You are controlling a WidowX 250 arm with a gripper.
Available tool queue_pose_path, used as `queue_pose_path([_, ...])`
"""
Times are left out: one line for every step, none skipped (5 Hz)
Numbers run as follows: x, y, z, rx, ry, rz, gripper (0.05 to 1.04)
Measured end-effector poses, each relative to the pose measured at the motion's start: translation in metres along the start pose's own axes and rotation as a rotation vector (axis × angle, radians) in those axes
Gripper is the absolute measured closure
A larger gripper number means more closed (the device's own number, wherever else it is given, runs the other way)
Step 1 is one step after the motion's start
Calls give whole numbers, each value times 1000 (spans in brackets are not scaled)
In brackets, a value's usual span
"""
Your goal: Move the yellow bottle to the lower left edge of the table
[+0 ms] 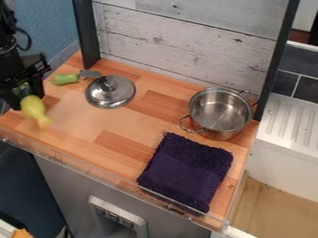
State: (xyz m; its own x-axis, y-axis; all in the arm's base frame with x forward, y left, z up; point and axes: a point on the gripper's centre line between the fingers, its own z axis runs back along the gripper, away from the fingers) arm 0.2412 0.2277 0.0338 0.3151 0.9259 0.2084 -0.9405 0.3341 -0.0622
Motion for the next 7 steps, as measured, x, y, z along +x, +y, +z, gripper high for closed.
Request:
queue_pose_path([5,16,-19,40,25,48,500])
queue_pose_path([6,21,-23,58,23,56,488])
queue_pose_path([6,23,-23,68,18,89,417])
queue_pose_path([5,24,-23,67,26,87,130])
queue_pose_path([-1,21,-21,60,60,82,75])
queue_pose_path([1,11,9,50,25,55,81])
queue_pose_path([1,-1,41,-13,1,42,83])
